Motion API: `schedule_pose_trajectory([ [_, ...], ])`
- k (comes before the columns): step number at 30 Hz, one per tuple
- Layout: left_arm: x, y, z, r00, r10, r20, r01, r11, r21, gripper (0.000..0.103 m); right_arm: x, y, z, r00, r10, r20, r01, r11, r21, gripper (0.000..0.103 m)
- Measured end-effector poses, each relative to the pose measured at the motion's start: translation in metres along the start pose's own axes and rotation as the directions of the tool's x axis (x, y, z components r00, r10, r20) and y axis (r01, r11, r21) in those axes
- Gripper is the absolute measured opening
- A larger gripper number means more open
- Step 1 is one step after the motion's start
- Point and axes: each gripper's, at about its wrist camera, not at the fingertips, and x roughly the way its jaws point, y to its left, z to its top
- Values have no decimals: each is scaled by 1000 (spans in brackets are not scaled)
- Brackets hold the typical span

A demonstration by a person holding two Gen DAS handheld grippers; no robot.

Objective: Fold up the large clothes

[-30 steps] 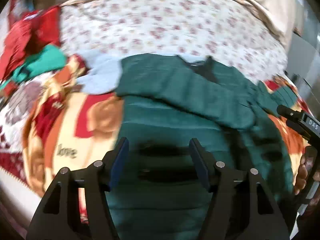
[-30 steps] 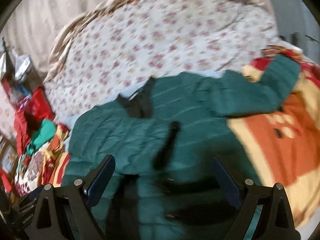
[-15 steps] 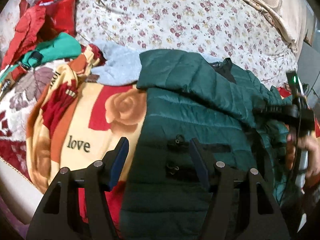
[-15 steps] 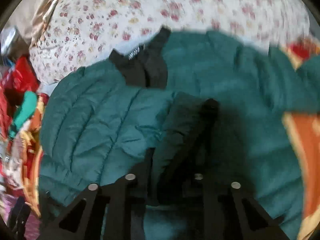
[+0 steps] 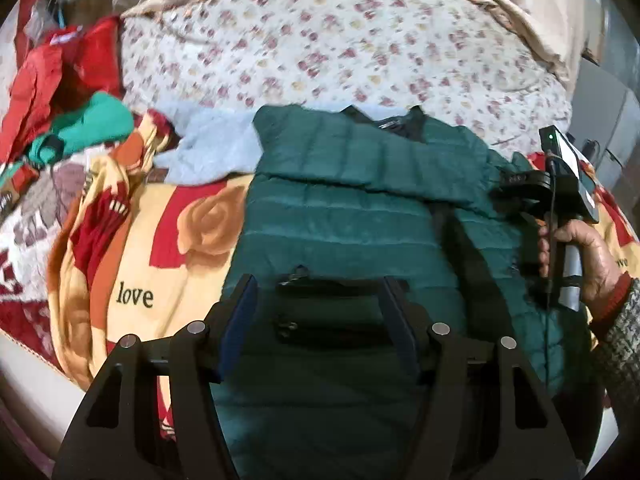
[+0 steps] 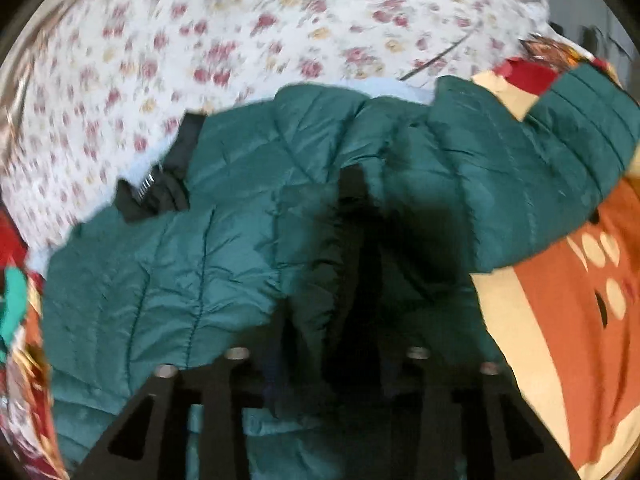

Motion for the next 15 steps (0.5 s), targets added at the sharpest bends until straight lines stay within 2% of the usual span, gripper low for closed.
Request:
schedule_pose_trajectory([
  [5,-23,-23,-4,1000,-14,21,13,999,51,63,-47,-7,-16,996,41,84,-40,999,-11,65],
  [9,-38,-47,-11,1000,-25,12,24,996,88,63,-73,-32,-35,994,64,93,-63,998,-9,65],
  [12,-44,-63,-15,999,-33,1,33,993,115,63,-86,-67,-45,993,24,112,-24,1000,3,65],
  [15,-49,-81,-21,999,-39,-4,39,987,158,63,-96,-116,-47,991,-29,128,20,997,72,65],
])
